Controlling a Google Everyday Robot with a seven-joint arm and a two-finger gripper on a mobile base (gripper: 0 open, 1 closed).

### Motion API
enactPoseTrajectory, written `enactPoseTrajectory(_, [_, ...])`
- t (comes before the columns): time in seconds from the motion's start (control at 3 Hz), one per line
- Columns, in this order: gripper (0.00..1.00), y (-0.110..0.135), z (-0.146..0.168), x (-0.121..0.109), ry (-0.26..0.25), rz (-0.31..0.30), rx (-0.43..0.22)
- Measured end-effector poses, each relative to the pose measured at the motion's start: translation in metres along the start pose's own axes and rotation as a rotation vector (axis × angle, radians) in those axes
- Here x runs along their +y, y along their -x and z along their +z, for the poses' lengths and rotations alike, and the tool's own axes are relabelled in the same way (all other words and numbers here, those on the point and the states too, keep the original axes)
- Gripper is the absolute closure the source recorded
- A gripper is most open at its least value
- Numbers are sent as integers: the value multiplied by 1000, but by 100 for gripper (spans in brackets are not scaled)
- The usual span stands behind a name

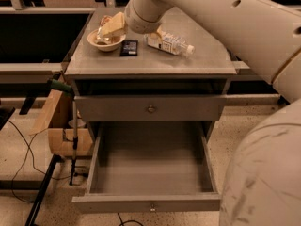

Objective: Place rxbar blueberry into middle drawer

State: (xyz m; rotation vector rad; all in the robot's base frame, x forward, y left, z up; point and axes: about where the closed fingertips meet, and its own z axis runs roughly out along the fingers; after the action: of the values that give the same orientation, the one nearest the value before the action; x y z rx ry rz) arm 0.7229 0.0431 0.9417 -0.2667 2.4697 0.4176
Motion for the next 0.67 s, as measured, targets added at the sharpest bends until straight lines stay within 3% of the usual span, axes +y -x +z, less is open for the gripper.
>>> enactPoseTrajectory(0.33, [0,6,12,12,31,-42,-40])
enactPoseTrajectory(0.67, [0,11,32,19,28,-56,-49])
